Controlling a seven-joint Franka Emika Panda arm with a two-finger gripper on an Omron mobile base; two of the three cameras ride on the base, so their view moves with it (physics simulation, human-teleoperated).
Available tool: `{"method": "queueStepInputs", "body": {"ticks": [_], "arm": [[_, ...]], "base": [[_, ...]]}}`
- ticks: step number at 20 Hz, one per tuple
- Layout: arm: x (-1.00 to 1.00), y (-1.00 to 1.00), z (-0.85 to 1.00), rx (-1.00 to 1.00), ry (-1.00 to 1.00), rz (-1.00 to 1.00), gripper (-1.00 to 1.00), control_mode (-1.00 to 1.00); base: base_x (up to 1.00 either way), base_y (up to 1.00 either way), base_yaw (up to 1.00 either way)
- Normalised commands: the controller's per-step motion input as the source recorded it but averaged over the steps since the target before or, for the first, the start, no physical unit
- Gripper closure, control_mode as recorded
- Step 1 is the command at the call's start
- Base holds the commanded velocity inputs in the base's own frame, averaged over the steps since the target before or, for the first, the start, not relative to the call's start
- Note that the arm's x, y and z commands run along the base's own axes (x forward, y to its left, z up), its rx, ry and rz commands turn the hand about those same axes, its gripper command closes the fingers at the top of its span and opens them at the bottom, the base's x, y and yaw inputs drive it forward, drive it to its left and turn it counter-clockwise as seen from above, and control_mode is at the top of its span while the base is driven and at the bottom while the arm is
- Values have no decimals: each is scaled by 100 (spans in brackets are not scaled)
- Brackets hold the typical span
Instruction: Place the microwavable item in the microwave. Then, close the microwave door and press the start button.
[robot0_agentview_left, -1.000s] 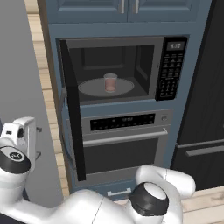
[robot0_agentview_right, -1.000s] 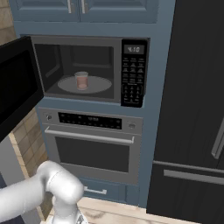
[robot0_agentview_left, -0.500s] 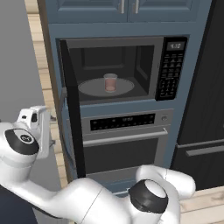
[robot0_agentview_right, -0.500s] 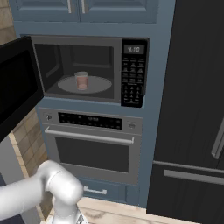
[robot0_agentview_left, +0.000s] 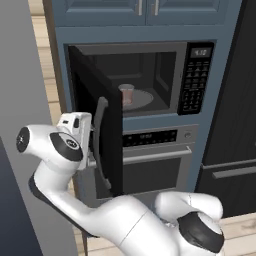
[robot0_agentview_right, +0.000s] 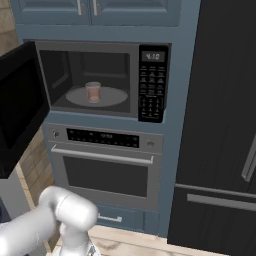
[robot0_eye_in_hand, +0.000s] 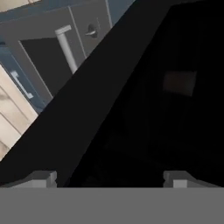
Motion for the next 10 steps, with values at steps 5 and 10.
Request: {"method": "queueStepInputs", "body": {"ticks": [5,10], "arm": [[14,-100,0,12,0,0,-100,-100],[29,-100,0,13,0,0,-100,-100]], "base": [[0,0,0],[0,0,0]]}}
